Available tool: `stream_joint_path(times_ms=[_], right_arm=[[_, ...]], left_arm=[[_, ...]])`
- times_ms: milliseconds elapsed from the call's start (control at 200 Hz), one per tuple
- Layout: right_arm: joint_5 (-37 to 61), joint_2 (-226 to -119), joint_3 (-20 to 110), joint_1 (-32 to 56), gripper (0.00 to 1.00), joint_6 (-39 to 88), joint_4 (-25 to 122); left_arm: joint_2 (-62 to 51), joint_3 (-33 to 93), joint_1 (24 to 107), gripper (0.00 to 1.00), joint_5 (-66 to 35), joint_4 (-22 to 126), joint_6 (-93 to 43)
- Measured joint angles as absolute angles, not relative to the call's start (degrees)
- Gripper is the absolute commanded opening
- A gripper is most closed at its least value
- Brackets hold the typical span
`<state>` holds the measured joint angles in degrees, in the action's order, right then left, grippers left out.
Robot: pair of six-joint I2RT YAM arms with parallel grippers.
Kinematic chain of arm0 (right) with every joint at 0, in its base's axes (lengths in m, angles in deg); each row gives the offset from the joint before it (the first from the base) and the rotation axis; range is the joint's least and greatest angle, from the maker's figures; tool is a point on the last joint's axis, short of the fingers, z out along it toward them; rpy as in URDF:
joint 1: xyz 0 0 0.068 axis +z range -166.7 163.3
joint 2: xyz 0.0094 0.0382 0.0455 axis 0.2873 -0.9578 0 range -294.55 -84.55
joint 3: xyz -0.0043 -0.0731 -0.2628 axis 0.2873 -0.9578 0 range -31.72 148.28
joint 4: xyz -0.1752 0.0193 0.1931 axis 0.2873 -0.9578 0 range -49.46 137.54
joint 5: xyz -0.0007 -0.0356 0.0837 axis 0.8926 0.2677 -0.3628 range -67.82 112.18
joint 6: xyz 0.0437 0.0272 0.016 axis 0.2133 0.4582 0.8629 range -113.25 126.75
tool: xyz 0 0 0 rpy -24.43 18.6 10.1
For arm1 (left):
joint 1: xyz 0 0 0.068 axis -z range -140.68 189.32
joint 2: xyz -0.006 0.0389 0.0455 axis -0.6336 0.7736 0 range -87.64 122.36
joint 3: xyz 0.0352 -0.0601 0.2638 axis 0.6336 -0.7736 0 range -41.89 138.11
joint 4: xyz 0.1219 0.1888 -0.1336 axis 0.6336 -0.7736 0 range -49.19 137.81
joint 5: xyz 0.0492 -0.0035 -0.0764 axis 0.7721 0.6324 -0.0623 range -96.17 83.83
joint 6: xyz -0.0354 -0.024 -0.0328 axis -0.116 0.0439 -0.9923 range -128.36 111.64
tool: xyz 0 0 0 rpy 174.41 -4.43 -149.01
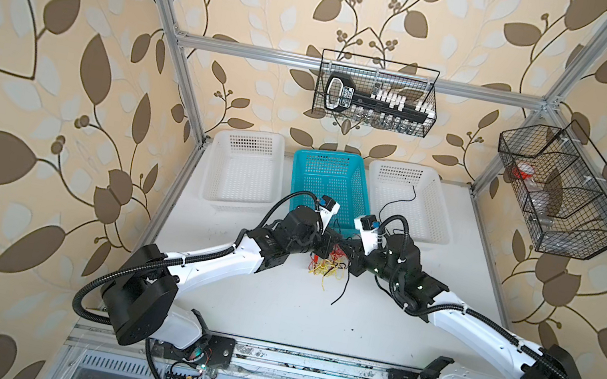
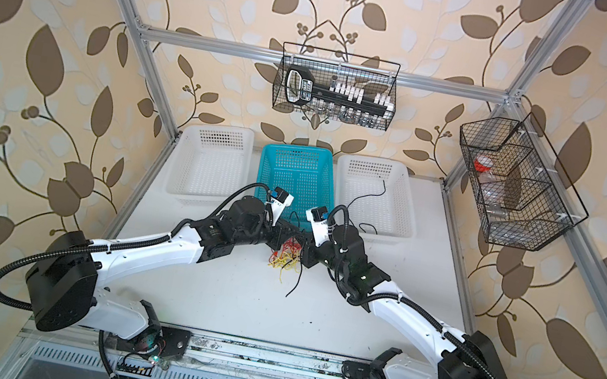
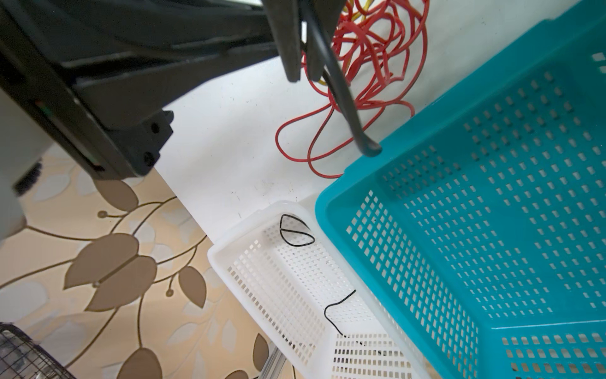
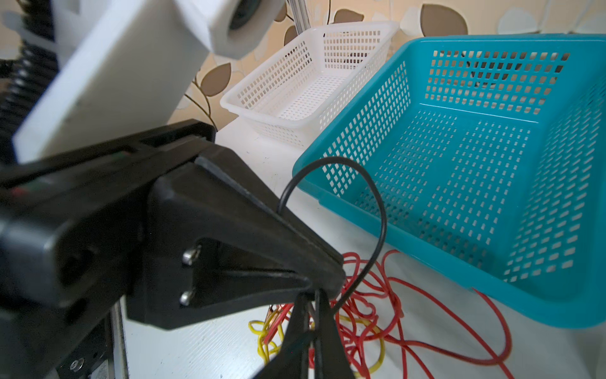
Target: Untangle the cables
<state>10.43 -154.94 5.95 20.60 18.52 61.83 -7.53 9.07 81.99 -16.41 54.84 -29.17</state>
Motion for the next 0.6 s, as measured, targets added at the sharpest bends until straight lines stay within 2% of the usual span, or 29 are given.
stream_joint_path(times_ms=[375,605], right_arm=[[11.8,-156.2,3.0,20.7,0.1,18.5,66.3],[13.4,-156.2,0.6,20.7,0.2,18.3,67.1]], left_arm=[[-6.8,9.5,82.0,0.0,-16.0,52.9,-29.5],[-6.2,11.5,82.9,0.0,-18.2,53.6,-29.6]])
